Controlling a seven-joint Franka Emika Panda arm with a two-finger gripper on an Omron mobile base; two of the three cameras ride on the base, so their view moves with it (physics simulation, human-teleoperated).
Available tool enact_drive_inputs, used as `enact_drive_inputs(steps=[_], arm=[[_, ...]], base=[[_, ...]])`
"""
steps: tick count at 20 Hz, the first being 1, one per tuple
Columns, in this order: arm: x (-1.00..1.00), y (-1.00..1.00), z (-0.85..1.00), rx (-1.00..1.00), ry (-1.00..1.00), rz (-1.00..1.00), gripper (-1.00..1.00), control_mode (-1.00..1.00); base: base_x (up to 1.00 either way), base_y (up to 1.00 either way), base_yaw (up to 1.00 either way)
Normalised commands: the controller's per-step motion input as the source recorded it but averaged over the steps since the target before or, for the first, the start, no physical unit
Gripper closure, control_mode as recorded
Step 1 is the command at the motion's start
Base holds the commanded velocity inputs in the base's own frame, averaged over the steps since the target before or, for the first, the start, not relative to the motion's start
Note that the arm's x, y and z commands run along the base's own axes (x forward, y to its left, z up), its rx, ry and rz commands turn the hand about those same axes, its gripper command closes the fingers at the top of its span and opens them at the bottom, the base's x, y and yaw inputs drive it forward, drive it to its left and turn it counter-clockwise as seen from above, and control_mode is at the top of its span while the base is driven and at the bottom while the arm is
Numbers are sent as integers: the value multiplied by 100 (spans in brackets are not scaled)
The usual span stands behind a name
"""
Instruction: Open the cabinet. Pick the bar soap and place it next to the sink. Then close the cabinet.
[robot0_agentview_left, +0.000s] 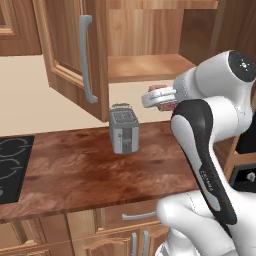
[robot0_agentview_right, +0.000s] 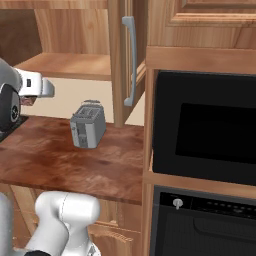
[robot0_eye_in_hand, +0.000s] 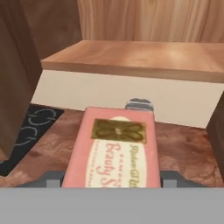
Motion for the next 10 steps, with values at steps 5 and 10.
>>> enact_drive_inputs(steps=[5,10], arm=[[-54,0,0,0,15,0,100,-100],[-29,0,-3,0,18,0,100,-100]], base=[[0,0,0],[0,0,0]])
